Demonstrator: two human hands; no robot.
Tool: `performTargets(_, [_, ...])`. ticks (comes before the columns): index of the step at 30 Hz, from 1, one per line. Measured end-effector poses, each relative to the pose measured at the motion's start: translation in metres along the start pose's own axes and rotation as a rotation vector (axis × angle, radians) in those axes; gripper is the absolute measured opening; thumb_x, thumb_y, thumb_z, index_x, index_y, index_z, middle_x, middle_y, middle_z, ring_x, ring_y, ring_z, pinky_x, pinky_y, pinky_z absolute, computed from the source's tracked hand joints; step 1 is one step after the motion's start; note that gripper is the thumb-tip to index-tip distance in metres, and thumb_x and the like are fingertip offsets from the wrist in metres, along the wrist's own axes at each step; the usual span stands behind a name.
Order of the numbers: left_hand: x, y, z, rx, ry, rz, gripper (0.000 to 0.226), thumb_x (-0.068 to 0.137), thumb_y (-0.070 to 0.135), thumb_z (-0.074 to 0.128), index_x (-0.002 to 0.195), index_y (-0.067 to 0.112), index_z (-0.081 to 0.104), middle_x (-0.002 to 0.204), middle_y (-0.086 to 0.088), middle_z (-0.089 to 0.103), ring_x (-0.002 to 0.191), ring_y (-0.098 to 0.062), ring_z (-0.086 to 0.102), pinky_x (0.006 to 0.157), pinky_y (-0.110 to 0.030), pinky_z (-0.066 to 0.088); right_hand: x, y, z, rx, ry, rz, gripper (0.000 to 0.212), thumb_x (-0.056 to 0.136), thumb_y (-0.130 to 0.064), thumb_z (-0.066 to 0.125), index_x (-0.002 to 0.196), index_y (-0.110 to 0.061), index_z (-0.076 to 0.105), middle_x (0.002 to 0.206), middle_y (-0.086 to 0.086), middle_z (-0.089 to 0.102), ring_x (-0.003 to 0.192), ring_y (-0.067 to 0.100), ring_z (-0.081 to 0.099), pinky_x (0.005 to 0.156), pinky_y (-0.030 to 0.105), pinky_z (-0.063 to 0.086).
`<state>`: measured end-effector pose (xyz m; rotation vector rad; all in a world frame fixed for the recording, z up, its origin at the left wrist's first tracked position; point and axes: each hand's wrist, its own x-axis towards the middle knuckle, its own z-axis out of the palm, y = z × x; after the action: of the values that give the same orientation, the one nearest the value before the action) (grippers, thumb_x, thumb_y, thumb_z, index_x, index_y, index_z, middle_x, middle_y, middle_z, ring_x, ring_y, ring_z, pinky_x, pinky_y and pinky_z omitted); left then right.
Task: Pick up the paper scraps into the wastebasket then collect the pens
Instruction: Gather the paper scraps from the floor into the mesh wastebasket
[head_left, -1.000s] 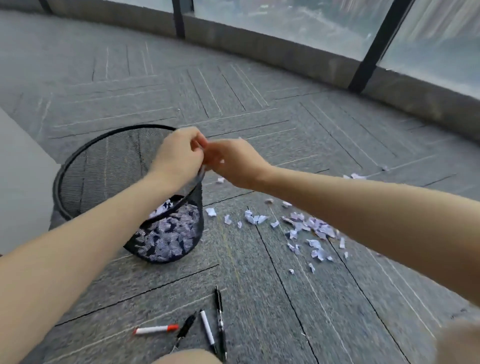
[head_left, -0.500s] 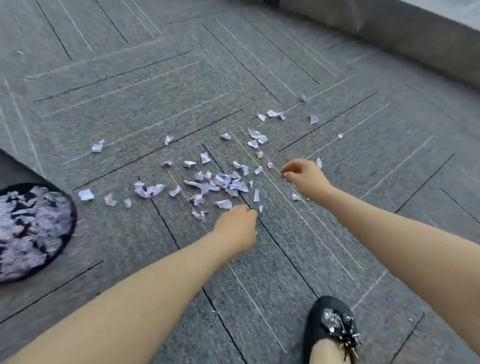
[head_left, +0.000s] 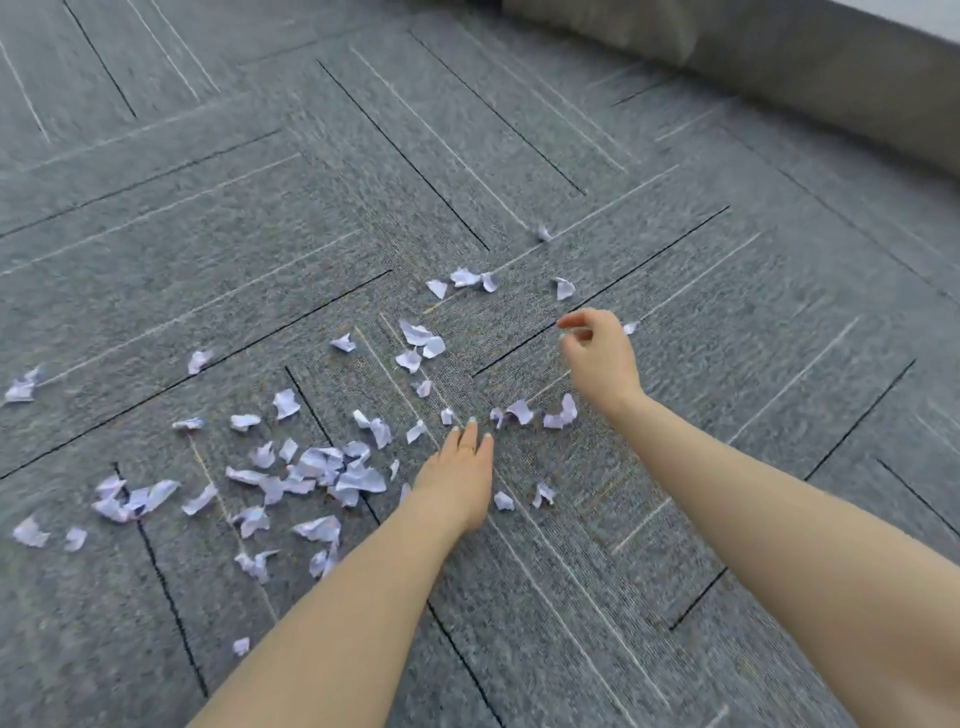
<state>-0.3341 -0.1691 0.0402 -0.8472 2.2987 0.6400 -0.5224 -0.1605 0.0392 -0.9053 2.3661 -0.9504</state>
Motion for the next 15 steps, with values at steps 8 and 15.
performTargets(8, [0.010,-0.010,-0.004,0.017,-0.094,0.012,0.088,0.082,-0.020,0.036,0.148,0.014,-0.013,0.153,-0.004,-0.025,0.144,-0.023,-0.013,0.094,-0.037,0.048,0.130,-0.025,0.034,-0.101,0.078,-0.012,0.033,0.093,-0.015,0.048,0.124,-0.021,0.051,0.134,0.002,0.043,0.117,0.018,0.047,0.089,0.029,0.035])
performTargets(15, [0.015,-0.013,-0.008,0.023,-0.179,0.006,0.093,0.081,-0.022,0.036,0.147,0.019,-0.015,0.152,0.000,-0.030,0.143,-0.020,-0.016,0.094,-0.041,0.047,0.167,-0.014,0.055,-0.339,-0.023,-0.027,0.043,0.088,0.002,0.044,0.124,-0.019,0.057,0.138,0.005,0.041,0.127,0.029,0.037,0.104,0.041,0.035])
